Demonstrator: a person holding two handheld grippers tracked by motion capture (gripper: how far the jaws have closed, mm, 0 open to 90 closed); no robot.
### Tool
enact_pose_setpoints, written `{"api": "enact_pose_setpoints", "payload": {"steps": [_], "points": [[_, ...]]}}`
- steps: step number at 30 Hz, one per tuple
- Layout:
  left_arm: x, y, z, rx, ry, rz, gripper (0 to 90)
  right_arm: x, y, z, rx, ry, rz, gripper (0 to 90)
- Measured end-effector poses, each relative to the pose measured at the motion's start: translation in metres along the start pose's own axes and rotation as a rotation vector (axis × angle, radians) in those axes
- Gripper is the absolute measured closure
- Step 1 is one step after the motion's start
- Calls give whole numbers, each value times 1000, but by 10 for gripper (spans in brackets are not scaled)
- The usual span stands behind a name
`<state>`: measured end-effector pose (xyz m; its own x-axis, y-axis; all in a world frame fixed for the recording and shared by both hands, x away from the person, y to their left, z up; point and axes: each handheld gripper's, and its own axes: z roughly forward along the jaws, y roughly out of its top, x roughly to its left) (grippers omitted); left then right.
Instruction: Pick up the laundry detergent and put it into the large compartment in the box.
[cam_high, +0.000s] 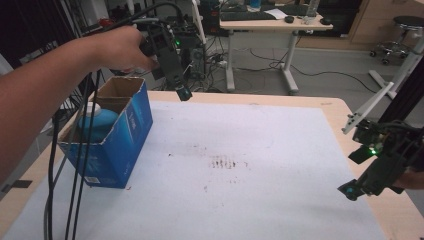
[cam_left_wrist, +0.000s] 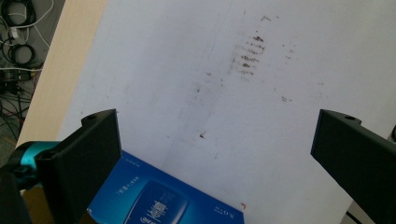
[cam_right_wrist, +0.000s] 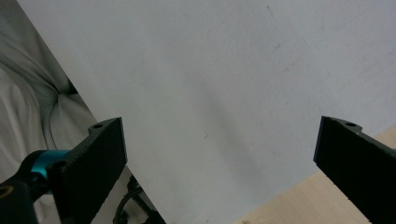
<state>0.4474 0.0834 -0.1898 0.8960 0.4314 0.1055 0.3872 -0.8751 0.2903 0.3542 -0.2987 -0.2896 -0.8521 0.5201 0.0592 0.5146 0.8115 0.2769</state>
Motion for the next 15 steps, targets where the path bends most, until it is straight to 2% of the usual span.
{"api": "enact_pose_setpoints", "payload": {"steps": [2,8,15], "points": [[1,2,4,-3,-22,6,17,0,1,0,2,2,0,17],[1,10,19,22,-25,28,17,-1,6,3,1,6,-7,17],[-2,17,38,40,-53,63,18,-2,9,7,3,14,-9,17]]}}
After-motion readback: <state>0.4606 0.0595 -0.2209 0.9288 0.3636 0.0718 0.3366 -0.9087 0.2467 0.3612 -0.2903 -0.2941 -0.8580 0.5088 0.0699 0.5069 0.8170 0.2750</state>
